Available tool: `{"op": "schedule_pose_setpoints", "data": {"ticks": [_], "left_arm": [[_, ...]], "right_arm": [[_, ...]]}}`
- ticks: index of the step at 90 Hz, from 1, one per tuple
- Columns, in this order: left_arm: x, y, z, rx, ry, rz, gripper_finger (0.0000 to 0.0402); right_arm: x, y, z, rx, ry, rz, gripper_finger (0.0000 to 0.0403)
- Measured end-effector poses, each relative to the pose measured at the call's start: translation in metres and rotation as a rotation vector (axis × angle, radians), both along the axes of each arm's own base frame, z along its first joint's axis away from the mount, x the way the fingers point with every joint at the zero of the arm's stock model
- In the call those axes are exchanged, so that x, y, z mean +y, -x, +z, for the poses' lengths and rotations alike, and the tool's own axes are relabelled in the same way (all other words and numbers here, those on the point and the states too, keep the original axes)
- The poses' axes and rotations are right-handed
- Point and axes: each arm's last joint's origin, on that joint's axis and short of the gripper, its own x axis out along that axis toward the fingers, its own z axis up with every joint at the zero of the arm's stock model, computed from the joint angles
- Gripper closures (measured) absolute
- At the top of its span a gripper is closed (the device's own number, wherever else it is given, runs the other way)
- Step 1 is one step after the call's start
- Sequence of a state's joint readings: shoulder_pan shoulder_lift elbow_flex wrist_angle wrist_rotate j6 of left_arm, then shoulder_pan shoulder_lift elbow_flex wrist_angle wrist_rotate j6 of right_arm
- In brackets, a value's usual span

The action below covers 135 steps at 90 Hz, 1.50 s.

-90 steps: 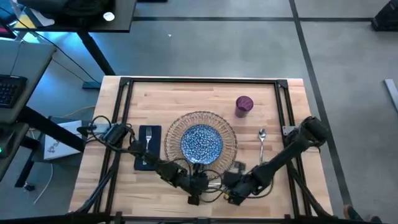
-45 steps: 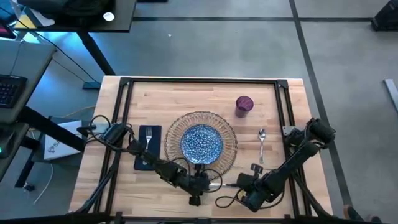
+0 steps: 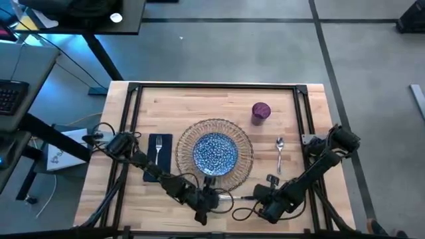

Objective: Set table place
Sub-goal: Move the silver knife to the left of the silver spoon on the table

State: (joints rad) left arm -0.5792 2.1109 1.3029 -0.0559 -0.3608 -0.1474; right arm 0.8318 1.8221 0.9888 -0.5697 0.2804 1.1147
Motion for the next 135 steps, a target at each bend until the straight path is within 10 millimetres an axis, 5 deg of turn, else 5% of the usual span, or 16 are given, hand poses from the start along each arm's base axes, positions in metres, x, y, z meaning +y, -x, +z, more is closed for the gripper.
{"op": "schedule_pose_setpoints", "data": {"ticks": [16,48,78,106,135], "left_arm": [[0.003,-0.005,-0.012,-0.035,-0.056,0.05,0.0278],[-0.001,-0.014,-0.003,-0.157,-0.037,0.016,0.0223],[0.008,-0.025,-0.036,-0.141,0.041,0.102,0.0212],[-0.029,-0.005,-0.037,-0.204,0.037,0.073,0.0213],[-0.037,0.0,-0.046,-0.214,0.12,0.144,0.0213]], "right_arm": [[0.0,0.001,-0.001,0.013,0.007,0.04,0.0402],[0.001,0.001,-0.001,0.017,0.0,0.072,0.0402],[0.006,0.003,-0.002,-0.016,0.006,0.081,0.0402],[0.006,0.004,-0.002,-0.015,0.011,0.086,0.0402],[0.006,0.003,-0.002,-0.022,0.014,0.087,0.0402]]}}
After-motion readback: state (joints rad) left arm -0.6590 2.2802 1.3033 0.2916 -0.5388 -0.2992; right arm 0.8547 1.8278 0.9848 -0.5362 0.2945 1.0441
